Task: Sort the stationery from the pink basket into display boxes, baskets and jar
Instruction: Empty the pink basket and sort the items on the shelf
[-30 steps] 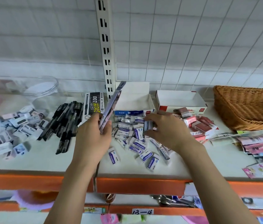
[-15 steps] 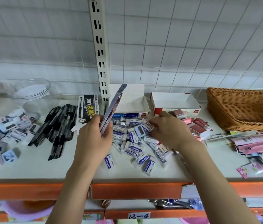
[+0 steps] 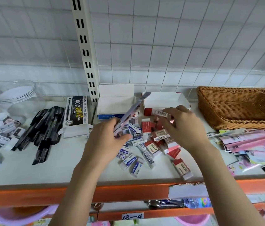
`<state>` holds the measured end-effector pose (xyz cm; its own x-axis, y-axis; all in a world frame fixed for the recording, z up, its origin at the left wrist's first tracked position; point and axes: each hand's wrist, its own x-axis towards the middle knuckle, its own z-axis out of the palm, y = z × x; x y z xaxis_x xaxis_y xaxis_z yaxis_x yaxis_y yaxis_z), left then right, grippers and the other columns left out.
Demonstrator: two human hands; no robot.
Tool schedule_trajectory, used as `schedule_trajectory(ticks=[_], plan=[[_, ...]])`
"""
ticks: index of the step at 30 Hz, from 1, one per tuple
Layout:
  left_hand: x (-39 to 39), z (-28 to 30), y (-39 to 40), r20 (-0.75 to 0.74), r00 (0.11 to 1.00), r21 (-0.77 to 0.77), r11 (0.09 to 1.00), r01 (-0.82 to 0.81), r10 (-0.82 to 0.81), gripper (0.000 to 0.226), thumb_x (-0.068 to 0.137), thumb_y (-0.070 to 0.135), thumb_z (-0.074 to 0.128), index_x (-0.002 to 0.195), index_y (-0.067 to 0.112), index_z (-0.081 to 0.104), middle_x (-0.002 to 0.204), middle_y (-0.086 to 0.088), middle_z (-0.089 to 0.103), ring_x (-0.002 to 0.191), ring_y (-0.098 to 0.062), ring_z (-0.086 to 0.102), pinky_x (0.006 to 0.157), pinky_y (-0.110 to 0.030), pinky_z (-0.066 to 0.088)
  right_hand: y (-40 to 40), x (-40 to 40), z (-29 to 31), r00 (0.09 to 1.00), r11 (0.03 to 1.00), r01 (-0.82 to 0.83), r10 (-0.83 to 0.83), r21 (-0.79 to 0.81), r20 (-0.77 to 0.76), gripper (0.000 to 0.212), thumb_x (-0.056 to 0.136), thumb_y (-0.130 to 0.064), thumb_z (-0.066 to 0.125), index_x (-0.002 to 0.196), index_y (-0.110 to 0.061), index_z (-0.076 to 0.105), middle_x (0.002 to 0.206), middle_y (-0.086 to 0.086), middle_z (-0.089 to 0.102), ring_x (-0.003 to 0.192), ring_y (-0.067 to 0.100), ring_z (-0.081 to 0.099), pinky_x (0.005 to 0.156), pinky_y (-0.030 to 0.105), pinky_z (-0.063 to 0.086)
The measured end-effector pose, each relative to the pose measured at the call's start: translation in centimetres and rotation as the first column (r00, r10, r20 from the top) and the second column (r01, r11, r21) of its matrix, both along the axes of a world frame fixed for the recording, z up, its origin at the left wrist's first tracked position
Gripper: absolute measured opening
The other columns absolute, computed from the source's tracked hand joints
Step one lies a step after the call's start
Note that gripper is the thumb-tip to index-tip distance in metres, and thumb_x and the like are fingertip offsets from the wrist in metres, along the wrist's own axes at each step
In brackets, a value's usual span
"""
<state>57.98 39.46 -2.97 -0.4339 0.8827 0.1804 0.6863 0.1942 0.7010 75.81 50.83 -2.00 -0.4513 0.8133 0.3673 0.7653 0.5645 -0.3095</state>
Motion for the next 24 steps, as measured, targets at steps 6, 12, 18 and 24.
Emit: schedule_trajectory(ticks=[6, 12, 18, 24], plan=[[0.9, 0.3, 1.7, -0.223, 0.969, -0.198, 0.979, 0.057, -0.102, 0.029, 0.079, 0.035, 0.072, 0.097, 0.015, 0.061, 0.071, 0.009, 0.053, 0.061, -0.008, 0.053, 0.053, -0.022, 0.038, -0.1, 1.4, -0.1, 0.995, 0.998, 0.036, -0.031, -0.052, 0.091, 0.032, 0.088, -0.038, 0.059, 0.119, -0.031, 0.061, 0.105, -0.001, 0.049, 0.083, 0.029, 0.064, 0.067, 0.034, 0.051], [0.7, 1.7, 1.3, -0.108, 0.994, 0.019, 0.999, 0.026, -0.024, 0.026, 0.088, 0.043, 0.056, 0.086, 0.018, 0.063, 0.058, 0.008, 0.052, 0.048, -0.004, 0.047, 0.043, -0.014, 0.033, -0.3, 1.6, -0.1, 0.984, 0.973, -0.176, 0.172, -0.151, -0.039, 0.043, 0.079, -0.007, 0.058, 0.119, -0.012, 0.044, 0.108, -0.002, 0.038, 0.102, 0.022, 0.04, 0.084, 0.026, 0.03], [0.8, 2.3, 0.0, -0.053, 0.999, 0.063, 0.998, -0.005, 0.008, 0.027, 0.093, 0.042, 0.045, 0.091, 0.016, 0.051, 0.061, 0.001, 0.05, 0.055, -0.017, 0.052, 0.05, -0.031, 0.038, -0.1, 1.2, -0.5, 0.99, 0.986, -0.136, 0.138, -0.095, 0.006, 0.041, 0.082, -0.003, 0.051, 0.122, -0.013, 0.051, 0.124, 0.007, 0.05, 0.113, 0.029, 0.04, 0.093, 0.036, 0.033], [5.8, 2.8, 1.4, -0.104, 0.995, 0.119, 0.993, 0.006, 0.007, 0.02, 0.093, 0.008, 0.043, 0.111, 0.011, 0.051, 0.086, 0.001, 0.035, 0.064, -0.007, 0.042, 0.057, -0.017, 0.035, 0.4, 5.7, -0.7, 0.989, 0.992, -0.127, 0.129, 0.021, -0.07, 0.031, 0.082, -0.012, 0.058, 0.113, -0.013, 0.062, 0.113, 0.011, 0.059, 0.102, 0.036, 0.049, 0.08, 0.039, 0.038]])
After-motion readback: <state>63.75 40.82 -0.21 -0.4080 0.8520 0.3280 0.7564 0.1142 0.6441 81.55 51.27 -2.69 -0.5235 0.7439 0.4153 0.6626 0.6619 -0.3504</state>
